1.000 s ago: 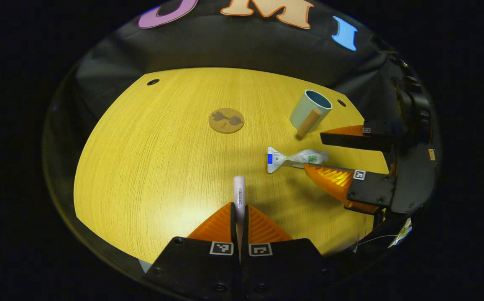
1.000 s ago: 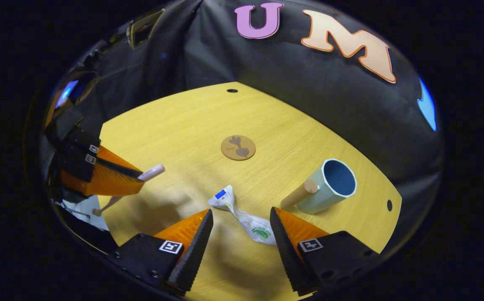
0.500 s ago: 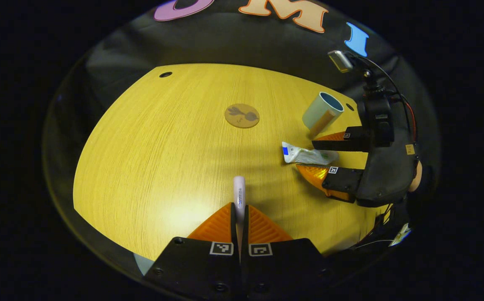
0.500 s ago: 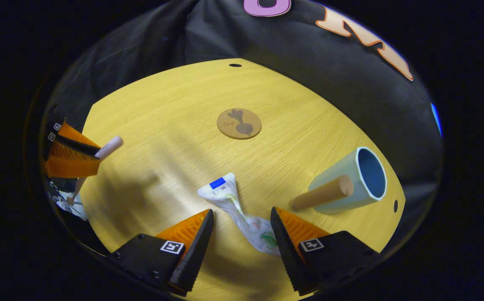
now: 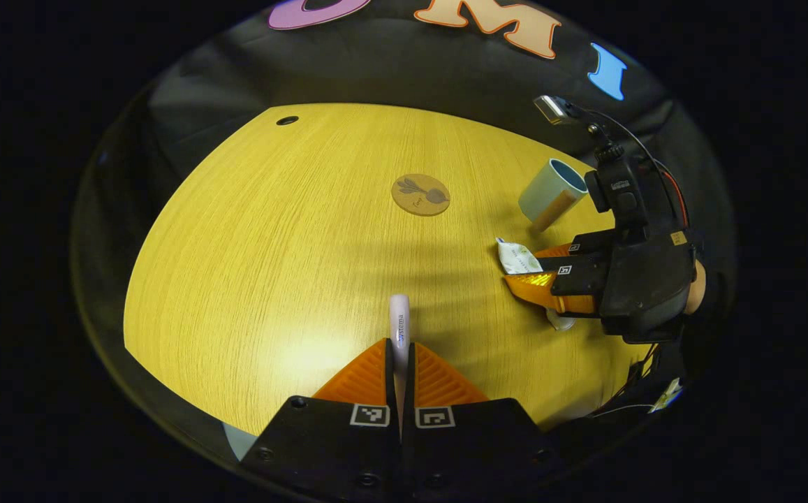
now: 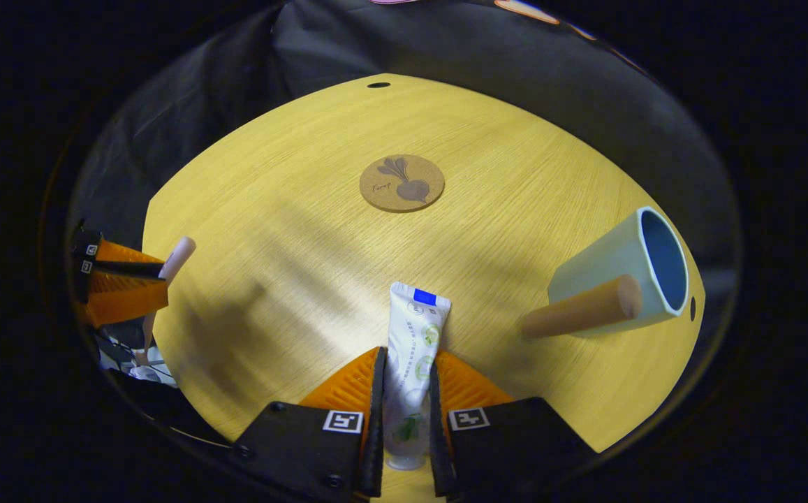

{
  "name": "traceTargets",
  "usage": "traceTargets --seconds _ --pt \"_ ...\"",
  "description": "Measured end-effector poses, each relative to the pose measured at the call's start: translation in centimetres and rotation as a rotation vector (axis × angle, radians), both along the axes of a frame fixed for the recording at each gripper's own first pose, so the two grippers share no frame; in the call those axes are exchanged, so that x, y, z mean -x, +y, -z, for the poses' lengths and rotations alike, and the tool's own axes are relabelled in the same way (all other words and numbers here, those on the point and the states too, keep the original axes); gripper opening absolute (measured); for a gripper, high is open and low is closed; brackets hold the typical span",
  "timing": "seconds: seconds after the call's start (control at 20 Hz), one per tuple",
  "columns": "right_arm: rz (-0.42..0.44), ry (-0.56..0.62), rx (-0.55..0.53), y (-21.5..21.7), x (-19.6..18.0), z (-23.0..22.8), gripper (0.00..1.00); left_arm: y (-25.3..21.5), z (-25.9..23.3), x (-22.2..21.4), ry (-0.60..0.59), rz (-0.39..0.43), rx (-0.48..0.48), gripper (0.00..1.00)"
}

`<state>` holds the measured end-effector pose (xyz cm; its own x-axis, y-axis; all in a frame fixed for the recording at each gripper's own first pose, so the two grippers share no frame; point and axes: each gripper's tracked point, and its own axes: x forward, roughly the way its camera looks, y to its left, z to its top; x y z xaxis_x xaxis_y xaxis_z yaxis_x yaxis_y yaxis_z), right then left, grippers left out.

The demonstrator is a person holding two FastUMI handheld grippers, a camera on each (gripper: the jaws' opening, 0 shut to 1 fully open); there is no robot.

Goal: Put the toothbrush and toothpaste on the desktop into the cup, then pick up the cup and place it on the coaster on the desktop.

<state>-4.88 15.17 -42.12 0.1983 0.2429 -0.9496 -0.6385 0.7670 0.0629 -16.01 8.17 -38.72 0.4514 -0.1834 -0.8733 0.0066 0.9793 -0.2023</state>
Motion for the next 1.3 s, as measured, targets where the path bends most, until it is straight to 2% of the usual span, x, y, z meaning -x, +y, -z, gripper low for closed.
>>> traceTargets --seconds 0.05,0.1,0.15,0.3,0.35,0.85,1.05,1.3 --pt "0.002 -0.007 0.005 -0.1 0.0 -0.1 0.20 0.1 0.1 -0.1 -0.001 0.002 0.001 0.00" --pt "0.006 -0.023 -0.002 -0.1 0.0 -0.4 0.23 0.1 0.1 -0.2 -0.004 0.002 0.001 0.00" --pt "0.014 -0.035 -0.006 0.0 0.0 -0.3 0.15 0.0 0.2 -0.4 -0.005 0.003 0.002 0.00" --pt "0.076 -0.105 -0.076 0.4 -1.2 -1.1 0.15 0.0 0.3 -0.3 -0.005 0.011 0.001 0.00" --pt "0.099 -0.090 -0.099 0.3 -1.1 -1.8 0.06 0.1 0.1 -0.2 -0.005 0.012 0.000 0.00" --pt "0.228 -0.221 -0.241 0.1 -3.0 -7.9 0.05 -1.5 -0.2 -0.7 -0.007 0.058 -0.002 0.00" --pt "0.291 -0.305 -0.312 -0.3 -5.2 -12.1 0.06 -2.4 -0.4 -0.8 -0.010 0.080 -0.006 0.00" --pt "0.421 -0.428 -0.397 -2.7 -9.5 -17.4 0.05 -3.3 -1.1 -1.0 -0.020 0.096 -0.011 0.00"
